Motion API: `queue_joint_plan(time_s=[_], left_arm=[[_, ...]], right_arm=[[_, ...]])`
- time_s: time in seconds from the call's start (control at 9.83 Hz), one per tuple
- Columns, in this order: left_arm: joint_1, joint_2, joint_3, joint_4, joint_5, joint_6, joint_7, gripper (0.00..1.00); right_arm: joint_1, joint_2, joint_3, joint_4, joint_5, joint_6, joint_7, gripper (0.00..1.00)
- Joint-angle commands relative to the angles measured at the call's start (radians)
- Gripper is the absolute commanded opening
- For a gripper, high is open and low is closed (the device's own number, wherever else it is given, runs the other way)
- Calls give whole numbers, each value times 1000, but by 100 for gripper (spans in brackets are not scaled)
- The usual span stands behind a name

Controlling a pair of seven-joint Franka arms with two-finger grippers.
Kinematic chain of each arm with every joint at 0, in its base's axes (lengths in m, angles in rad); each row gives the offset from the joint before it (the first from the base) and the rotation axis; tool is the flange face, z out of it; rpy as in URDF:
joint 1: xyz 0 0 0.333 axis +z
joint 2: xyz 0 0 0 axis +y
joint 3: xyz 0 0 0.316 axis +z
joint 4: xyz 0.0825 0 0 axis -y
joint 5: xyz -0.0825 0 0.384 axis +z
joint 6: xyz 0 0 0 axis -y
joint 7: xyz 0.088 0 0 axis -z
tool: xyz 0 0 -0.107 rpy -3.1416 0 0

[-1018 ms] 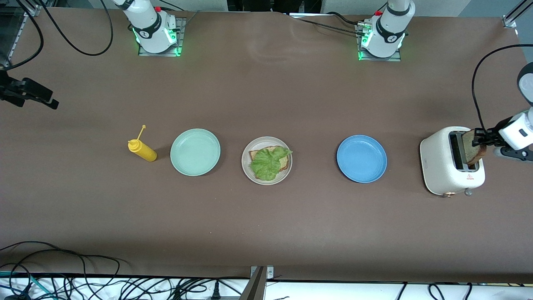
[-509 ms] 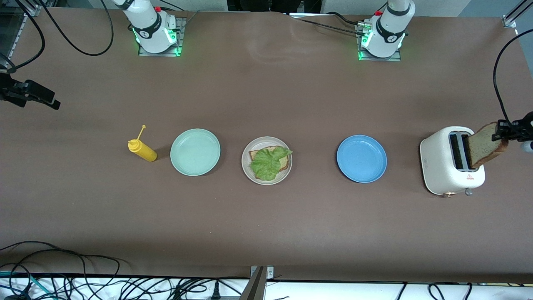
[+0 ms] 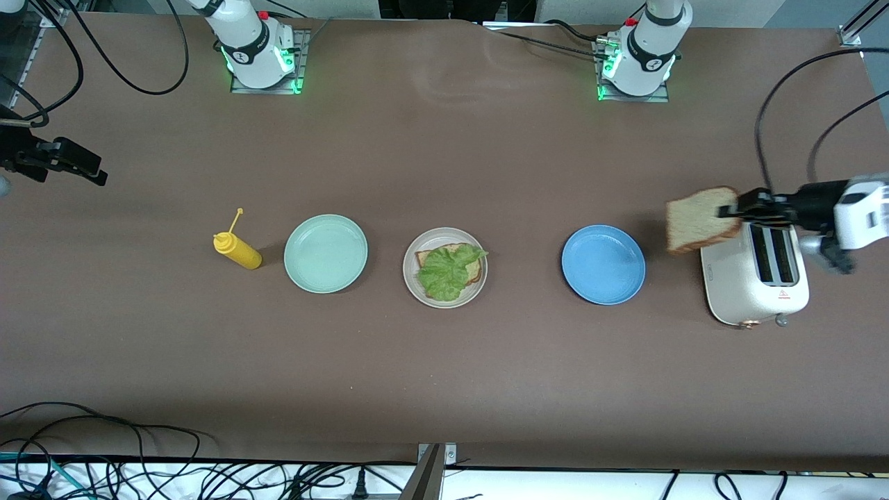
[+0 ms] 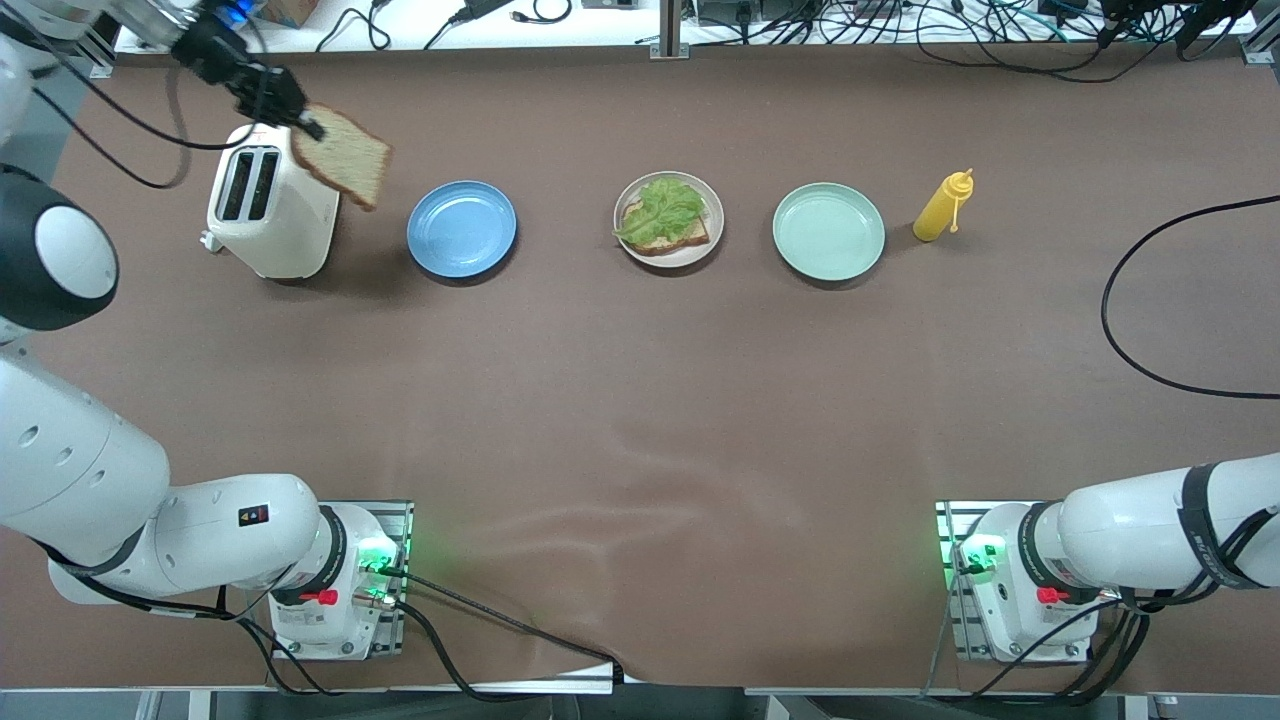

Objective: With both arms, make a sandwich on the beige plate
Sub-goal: 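Lift the bread slice out of the toaster with the left gripper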

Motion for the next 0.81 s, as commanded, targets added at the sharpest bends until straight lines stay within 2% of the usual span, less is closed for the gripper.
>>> queue_joint_plan(time_s=[0.0, 0.1, 0.31, 0.71], left_arm=[[-89, 56, 7, 17, -158, -33, 1, 0], [-132, 72, 8, 14, -218, -22, -38, 0], [-236, 80, 7, 14, -254, 70, -142, 0], [-440, 108, 7, -23, -316, 346, -317, 0]], right_arm=[[-5, -7, 5, 7, 28, 5, -1, 100], [-5, -4, 3, 8, 31, 4, 2, 100], [-6, -4, 2, 13, 55, -9, 9, 100], [-6, -11, 0, 16, 45, -12, -1, 100]])
